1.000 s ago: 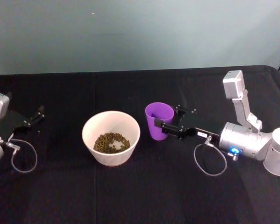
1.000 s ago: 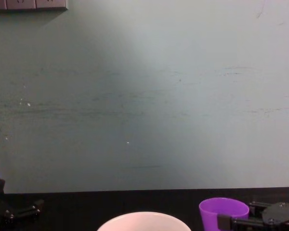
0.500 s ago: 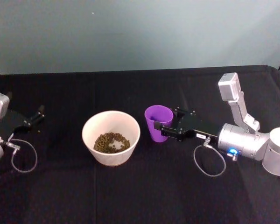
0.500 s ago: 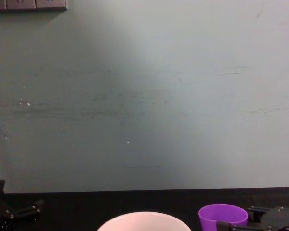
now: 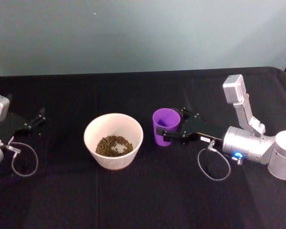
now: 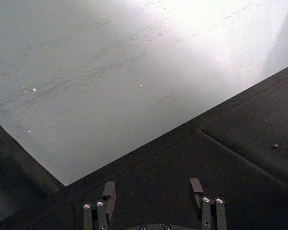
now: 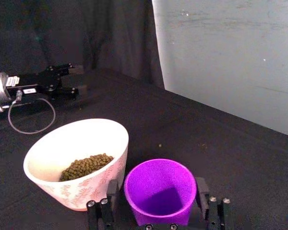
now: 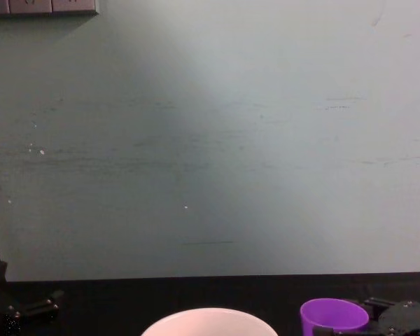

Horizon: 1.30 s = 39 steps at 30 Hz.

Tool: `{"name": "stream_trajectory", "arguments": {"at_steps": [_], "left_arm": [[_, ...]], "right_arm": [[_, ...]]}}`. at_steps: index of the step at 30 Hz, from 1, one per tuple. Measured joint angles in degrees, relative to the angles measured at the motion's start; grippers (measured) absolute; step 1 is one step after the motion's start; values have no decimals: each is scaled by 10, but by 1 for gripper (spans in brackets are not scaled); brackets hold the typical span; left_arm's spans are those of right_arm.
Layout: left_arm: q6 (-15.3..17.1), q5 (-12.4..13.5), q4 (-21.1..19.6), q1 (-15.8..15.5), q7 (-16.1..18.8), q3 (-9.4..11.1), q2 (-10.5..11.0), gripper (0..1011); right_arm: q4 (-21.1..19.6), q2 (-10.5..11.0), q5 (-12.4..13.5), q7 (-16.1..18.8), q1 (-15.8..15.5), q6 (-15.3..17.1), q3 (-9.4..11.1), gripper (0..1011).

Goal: Pick up the cup and pour the mung beans from the cup into the bowl.

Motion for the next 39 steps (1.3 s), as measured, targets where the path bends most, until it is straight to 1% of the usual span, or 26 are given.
{"name": "stream_trajectory", "arguments": {"at_steps": [1, 13, 14, 17, 22, 23, 28, 31, 33, 34, 35, 36, 38, 39], "left_arm": [[0, 0, 0, 0, 0, 0, 0, 1000], [0, 0, 0, 0, 0, 0, 0, 1000], [0, 0, 0, 0, 0, 0, 0, 1000], [0, 0, 0, 0, 0, 0, 0, 1000], [0, 0, 0, 0, 0, 0, 0, 1000], [0, 0, 0, 0, 0, 0, 0, 1000], [0, 0, 0, 0, 0, 0, 0, 1000], [0, 0, 0, 0, 0, 0, 0, 1000], [0, 0, 0, 0, 0, 0, 0, 1000], [0, 0, 0, 0, 0, 0, 0, 1000], [0, 0, 0, 0, 0, 0, 0, 1000], [0, 0, 0, 0, 0, 0, 0, 1000], [0, 0, 0, 0, 0, 0, 0, 1000], [0, 0, 0, 0, 0, 0, 0, 1000]], "right_arm": [[0, 0, 0, 0, 0, 0, 0, 1003], [-1, 0, 0, 0, -1, 1, 1, 1003], [-5, 1, -1, -5, -3, 1, 1, 1003], [-38, 10, -5, -33, -19, -7, 4, 1002], [-63, 18, -1, -49, -32, -17, 12, 1003], [-63, 18, -1, -49, -32, -17, 12, 1002], [-93, 25, 13, -62, -50, -27, 25, 1003], [-126, 32, 17, -85, -69, -29, 38, 1002], [-140, 33, 15, -100, -77, -29, 42, 1003], [-154, 34, 11, -115, -86, -29, 46, 1003], [-154, 34, 11, -115, -86, -29, 46, 1003], [-170, 34, 1, -138, -96, -28, 52, 1003], [-184, 33, -8, -159, -107, -26, 59, 1003], [-196, 31, -15, -178, -116, -24, 64, 1002]]}}
